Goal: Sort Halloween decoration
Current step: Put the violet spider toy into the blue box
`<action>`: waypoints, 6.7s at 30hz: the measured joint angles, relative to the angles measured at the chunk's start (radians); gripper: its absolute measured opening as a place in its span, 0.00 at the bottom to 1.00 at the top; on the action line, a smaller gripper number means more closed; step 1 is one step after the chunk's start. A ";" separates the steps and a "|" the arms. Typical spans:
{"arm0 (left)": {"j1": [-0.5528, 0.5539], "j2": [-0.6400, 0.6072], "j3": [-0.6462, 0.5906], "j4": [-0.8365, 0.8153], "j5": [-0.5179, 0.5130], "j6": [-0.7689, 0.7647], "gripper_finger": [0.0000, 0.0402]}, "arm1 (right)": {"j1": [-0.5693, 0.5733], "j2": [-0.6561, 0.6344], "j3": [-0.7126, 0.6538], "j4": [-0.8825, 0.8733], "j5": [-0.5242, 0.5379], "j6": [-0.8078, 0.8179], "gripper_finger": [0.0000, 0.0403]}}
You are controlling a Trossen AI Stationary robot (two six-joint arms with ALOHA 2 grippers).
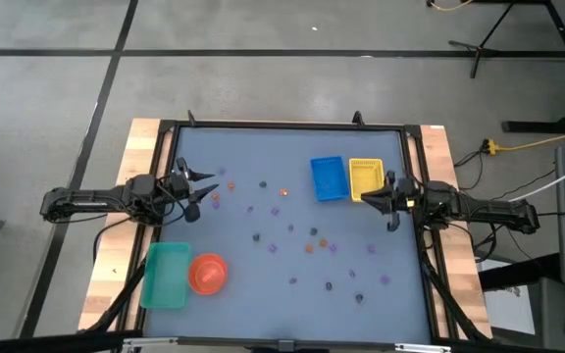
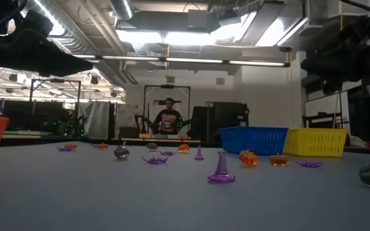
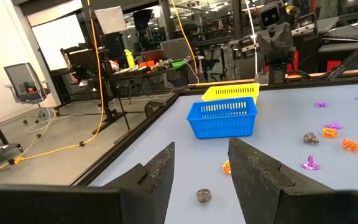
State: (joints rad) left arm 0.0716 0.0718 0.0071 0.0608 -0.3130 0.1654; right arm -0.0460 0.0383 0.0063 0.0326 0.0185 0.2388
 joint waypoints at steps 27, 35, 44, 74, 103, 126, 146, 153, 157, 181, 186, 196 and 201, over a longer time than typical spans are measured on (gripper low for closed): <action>0.000 0.000 0.000 0.000 0.000 0.000 0.34 | 0.001 0.190 0.148 0.039 -0.344 0.310 0.41; 0.000 0.000 0.000 0.000 0.000 0.000 0.34 | 0.096 0.381 0.148 0.063 -0.369 0.422 0.41; 0.000 0.000 0.000 0.000 0.000 0.000 0.34 | 0.352 0.522 0.149 0.099 -0.175 0.445 0.41; 0.000 0.000 0.000 -0.001 0.000 0.000 0.34 | 0.662 1.124 0.736 -0.931 0.138 0.488 0.41; 0.000 0.000 0.000 -0.001 0.000 0.000 0.34 | 0.661 1.420 0.715 -0.861 0.146 0.328 0.41; 0.000 0.000 0.000 -0.001 0.000 0.000 0.34 | 0.661 1.418 0.663 -0.759 0.093 0.328 0.20; 0.000 0.000 0.000 -0.001 0.000 0.000 0.34 | 0.661 1.420 0.674 -0.769 0.091 0.328 0.13; 0.000 0.000 0.000 -0.001 0.000 0.000 0.34 | 0.661 1.422 0.718 -0.769 0.085 0.326 0.12; 0.000 0.000 0.000 -0.001 0.000 0.000 0.34 | 0.661 1.421 0.741 -0.769 0.087 0.302 0.12; 0.000 0.000 0.000 -0.001 0.000 0.000 0.34 | 0.642 1.419 0.776 -0.758 0.102 0.421 0.29; 0.000 0.000 0.000 -0.001 0.000 0.000 0.34 | 0.605 1.419 0.776 -0.721 0.103 0.443 0.46; 0.000 0.000 0.000 -0.001 0.000 0.000 0.34 | 0.581 1.419 0.739 -0.668 0.085 0.442 0.56; 0.000 0.000 0.000 -0.001 0.000 0.000 0.34 | 0.581 1.419 0.710 -0.661 0.076 0.442 0.56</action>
State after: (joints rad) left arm 0.0715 0.0717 0.0074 0.0601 -0.3128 0.1650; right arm 0.5346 1.4574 0.7167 -0.6280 0.0946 0.6804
